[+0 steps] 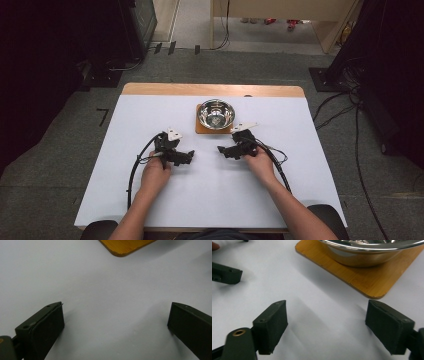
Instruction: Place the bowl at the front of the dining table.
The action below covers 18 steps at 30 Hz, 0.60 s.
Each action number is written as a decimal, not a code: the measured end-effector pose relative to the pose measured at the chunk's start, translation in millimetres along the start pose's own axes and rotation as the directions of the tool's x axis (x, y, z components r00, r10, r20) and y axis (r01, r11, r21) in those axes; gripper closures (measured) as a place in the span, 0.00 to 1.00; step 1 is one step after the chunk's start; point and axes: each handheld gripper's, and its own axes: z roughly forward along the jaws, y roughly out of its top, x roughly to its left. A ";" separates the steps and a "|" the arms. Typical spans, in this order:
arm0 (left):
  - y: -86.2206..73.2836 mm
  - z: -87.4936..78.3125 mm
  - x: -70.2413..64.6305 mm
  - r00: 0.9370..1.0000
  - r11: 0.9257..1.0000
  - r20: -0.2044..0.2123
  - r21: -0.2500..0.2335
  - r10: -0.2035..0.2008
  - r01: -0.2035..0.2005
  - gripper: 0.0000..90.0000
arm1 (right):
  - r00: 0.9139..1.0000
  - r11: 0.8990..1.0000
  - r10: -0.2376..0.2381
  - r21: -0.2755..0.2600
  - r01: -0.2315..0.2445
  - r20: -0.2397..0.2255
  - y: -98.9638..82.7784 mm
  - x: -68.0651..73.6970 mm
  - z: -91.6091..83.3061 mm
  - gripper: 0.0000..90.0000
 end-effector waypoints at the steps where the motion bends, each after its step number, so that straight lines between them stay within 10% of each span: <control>1: 0.0 0.0 0.0 1.000 1.000 0.000 0.000 0.000 0.000 0.01 | 1.000 1.000 -0.004 -0.001 0.004 -0.003 -0.5 0.3 0.2 0.16; 18: 0.0 0.0 0.1 1.000 1.000 0.000 0.000 0.000 0.000 0.01 | 0.997 0.998 -0.067 0.004 0.067 0.041 -2.9 7.5 2.9 0.15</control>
